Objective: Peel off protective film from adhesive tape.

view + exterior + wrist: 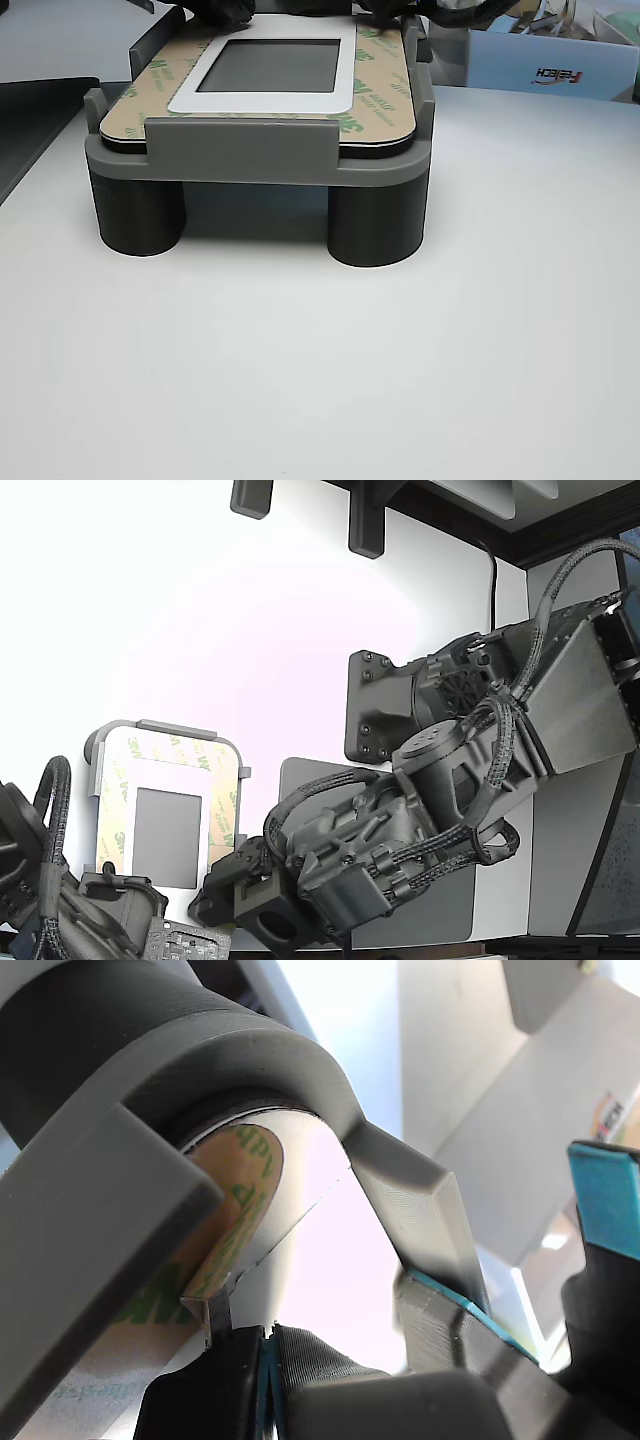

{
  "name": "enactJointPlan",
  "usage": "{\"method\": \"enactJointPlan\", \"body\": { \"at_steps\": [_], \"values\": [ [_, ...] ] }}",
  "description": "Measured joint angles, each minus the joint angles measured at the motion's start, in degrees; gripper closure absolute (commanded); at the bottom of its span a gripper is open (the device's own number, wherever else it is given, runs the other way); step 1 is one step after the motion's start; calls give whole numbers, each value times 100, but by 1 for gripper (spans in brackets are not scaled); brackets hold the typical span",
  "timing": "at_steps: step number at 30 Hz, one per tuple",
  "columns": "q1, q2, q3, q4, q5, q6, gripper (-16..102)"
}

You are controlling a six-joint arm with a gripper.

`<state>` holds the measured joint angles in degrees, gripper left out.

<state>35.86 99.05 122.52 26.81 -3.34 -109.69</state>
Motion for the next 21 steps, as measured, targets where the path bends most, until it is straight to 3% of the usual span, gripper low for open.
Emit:
{"method": "enactJointPlan", "body": {
  "at_steps": [21],
  "values": [
    [-141,26,141,-185,-70,-88,96]
  ]
}}
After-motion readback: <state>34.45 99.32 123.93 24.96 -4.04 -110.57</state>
